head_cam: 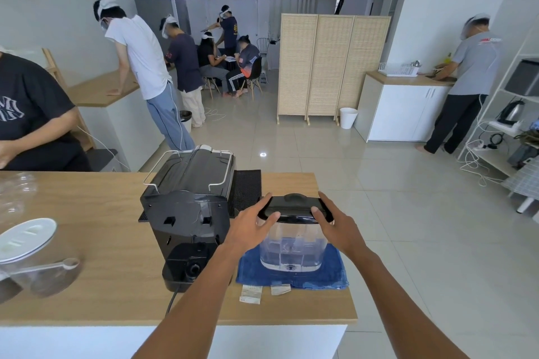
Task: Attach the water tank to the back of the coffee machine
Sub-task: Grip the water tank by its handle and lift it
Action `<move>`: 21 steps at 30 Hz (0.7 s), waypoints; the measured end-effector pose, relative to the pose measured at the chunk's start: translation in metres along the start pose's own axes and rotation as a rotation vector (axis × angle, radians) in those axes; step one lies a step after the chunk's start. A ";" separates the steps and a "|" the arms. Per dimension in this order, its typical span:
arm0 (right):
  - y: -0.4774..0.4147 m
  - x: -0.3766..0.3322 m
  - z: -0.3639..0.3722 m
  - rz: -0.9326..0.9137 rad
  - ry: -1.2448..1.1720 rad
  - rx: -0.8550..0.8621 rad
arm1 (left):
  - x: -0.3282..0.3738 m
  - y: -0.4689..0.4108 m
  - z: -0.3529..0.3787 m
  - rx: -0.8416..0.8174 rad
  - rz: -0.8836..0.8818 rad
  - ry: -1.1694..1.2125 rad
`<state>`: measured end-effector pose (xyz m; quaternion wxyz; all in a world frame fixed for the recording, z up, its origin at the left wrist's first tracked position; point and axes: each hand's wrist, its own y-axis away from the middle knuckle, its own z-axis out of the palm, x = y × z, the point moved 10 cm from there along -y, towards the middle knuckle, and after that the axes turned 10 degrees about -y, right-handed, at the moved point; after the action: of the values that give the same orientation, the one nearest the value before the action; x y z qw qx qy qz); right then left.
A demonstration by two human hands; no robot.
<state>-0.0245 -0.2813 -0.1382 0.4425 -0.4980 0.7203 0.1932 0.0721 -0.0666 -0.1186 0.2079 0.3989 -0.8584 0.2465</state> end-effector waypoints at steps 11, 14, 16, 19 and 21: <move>0.017 0.009 0.003 -0.130 -0.111 0.023 | 0.002 0.004 0.008 0.005 0.072 0.102; 0.015 0.009 0.005 -0.152 -0.114 0.010 | 0.001 0.004 0.012 -0.010 0.058 0.126; 0.016 0.011 0.007 -0.168 -0.127 0.008 | -0.003 0.004 0.015 -0.020 0.019 0.123; 0.014 0.012 0.008 -0.177 -0.129 0.002 | -0.005 0.004 0.014 -0.016 0.023 0.117; 0.014 0.013 0.008 -0.176 -0.138 0.004 | -0.004 0.005 0.015 -0.030 0.017 0.133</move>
<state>-0.0344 -0.2765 -0.1553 0.5071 -0.5439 0.6421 0.1861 0.0679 -0.0700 -0.1341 0.2682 0.3711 -0.8497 0.2614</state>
